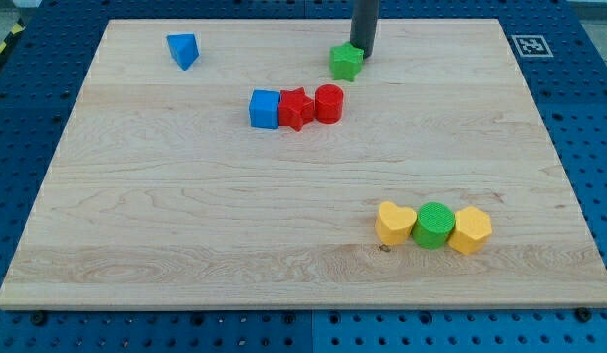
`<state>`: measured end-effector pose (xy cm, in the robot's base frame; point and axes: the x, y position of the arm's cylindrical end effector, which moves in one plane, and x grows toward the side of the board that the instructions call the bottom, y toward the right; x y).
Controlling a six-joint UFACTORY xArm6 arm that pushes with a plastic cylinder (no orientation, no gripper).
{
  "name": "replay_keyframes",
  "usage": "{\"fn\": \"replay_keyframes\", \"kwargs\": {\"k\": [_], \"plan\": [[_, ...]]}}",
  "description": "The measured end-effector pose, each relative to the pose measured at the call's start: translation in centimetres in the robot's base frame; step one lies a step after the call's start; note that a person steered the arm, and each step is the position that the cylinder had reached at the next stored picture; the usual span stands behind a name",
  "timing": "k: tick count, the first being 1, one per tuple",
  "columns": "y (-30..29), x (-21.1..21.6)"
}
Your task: Push red star closer towards yellow heart
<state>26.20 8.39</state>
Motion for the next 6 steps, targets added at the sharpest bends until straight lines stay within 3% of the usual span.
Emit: {"fn": "replay_keyframes", "kwargs": {"k": [1,2,4,6], "plan": [[5.6,0.8],[7.2,4.9],[-3.2,5.8],[-4.3,5.4]]}}
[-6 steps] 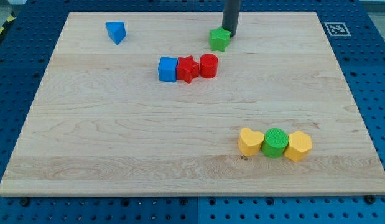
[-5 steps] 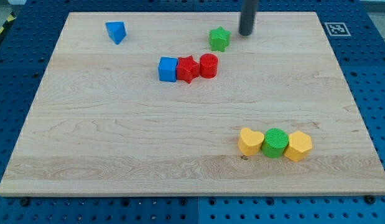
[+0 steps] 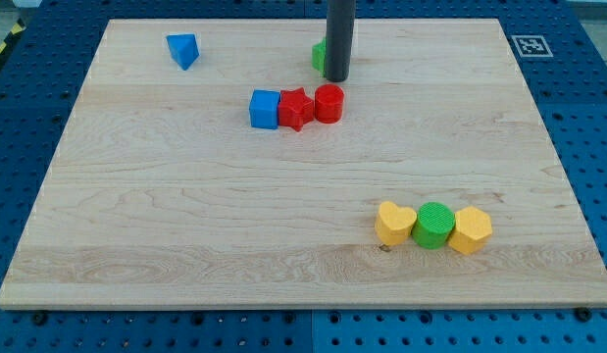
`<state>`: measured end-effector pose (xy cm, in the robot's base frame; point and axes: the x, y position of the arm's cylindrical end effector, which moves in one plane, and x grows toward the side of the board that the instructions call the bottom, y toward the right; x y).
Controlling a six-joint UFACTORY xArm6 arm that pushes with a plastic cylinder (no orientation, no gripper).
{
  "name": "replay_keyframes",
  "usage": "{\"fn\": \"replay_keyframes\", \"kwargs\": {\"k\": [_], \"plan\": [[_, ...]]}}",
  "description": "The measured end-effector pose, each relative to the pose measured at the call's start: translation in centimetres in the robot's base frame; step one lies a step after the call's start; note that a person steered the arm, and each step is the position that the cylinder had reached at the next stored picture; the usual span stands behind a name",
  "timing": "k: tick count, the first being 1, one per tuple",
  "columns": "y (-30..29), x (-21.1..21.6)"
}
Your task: Push red star closer towards yellow heart
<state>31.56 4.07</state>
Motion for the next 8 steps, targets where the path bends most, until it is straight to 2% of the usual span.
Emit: {"fn": "replay_keyframes", "kwargs": {"k": [2,4,5,6,7,8], "plan": [[-0.8,0.1],[-9.8,1.2],[-6.9,3.7],[0.3,8.5],[2.4,11.0],[-1.4,10.3]]}}
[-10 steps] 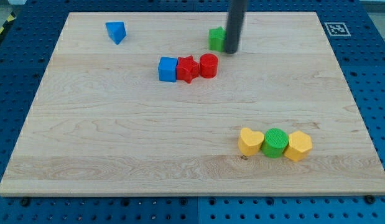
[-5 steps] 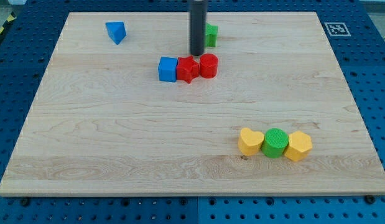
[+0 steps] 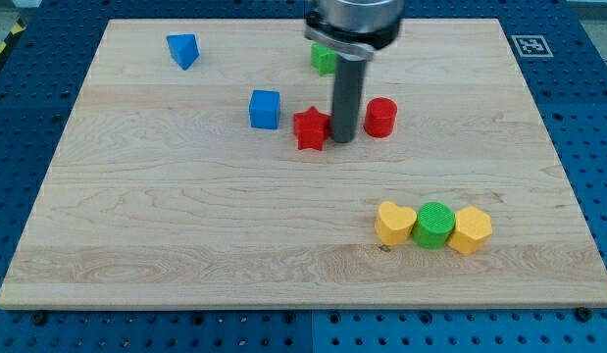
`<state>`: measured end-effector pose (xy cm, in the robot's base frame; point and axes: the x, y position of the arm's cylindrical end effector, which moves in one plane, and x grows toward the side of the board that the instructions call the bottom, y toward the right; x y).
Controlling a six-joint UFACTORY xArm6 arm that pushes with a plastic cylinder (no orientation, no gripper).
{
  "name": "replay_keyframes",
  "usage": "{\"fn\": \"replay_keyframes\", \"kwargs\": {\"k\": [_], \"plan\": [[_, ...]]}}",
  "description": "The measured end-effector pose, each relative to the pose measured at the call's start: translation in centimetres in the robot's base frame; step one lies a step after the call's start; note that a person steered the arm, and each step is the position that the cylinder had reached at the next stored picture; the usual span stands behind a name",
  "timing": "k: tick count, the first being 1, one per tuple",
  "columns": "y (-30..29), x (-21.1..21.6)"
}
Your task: Push red star closer towards yellow heart
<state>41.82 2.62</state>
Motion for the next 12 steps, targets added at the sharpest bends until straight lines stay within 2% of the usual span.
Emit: {"fn": "replay_keyframes", "kwargs": {"k": [2,3,4,5,6,8,9,10,11,12], "plan": [[-5.0,-5.7],[-7.4,-6.4],[-8.1,-3.3],[-5.5,2.5],[-3.5,4.2],[-9.8,4.8],[-5.1,5.4],[2.0,5.0],[0.2,4.1],[-5.1,5.2]]}}
